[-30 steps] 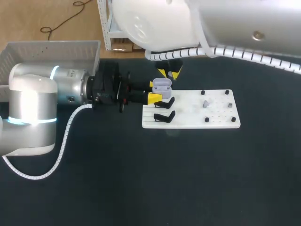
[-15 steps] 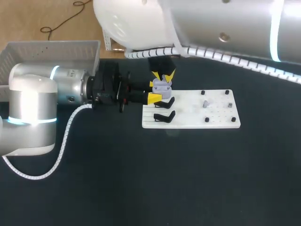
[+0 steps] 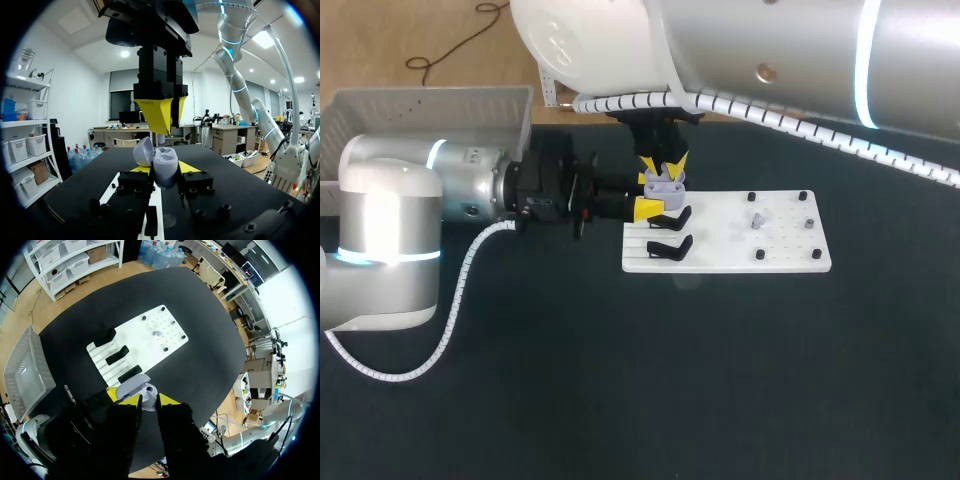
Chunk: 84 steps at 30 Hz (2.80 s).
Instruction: Pick up each earbud case from the left stands, insert the matching earbuds, close the lid, and place the case in the box.
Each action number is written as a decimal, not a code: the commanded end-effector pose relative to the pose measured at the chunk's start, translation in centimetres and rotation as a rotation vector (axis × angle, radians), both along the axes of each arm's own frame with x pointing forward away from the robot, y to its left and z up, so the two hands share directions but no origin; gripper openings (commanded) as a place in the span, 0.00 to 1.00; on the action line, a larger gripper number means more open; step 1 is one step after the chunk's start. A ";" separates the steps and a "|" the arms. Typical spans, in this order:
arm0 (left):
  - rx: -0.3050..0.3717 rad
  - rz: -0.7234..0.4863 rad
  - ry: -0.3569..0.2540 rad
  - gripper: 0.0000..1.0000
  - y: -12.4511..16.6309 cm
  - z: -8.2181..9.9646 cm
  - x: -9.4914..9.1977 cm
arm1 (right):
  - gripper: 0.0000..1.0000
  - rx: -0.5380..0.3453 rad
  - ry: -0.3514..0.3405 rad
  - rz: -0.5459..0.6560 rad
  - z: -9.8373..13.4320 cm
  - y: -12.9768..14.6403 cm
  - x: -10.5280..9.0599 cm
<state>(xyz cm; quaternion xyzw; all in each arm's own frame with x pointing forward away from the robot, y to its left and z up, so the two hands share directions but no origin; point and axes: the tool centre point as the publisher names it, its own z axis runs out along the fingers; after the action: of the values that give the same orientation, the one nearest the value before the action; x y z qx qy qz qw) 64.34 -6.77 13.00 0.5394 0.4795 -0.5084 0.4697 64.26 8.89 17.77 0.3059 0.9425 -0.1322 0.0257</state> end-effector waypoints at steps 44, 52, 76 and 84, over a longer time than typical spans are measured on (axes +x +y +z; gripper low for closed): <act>-0.002 0.004 -0.003 0.00 0.0 -0.1 -0.1 | 0.89 0.096 -0.040 -0.014 1.0 -1.4 -1.5; -0.002 0.004 -0.003 0.00 0.0 -0.1 -0.1 | 0.59 0.351 -0.189 0.054 3.4 -5.1 -2.9; -0.002 0.004 -0.003 0.00 0.0 -0.1 -0.1 | 0.45 0.435 -0.272 0.455 0.1 -11.0 -1.3; -0.002 0.004 -0.003 0.00 0.0 -0.1 -0.1 | 0.45 0.381 -0.205 0.521 -4.5 -12.0 0.1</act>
<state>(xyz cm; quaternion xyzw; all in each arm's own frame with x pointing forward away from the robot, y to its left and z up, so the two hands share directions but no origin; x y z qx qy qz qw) 64.34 -6.76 13.00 0.5394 0.4793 -0.5086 0.4697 63.48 -2.92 15.30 0.0712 0.9910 0.0601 0.0962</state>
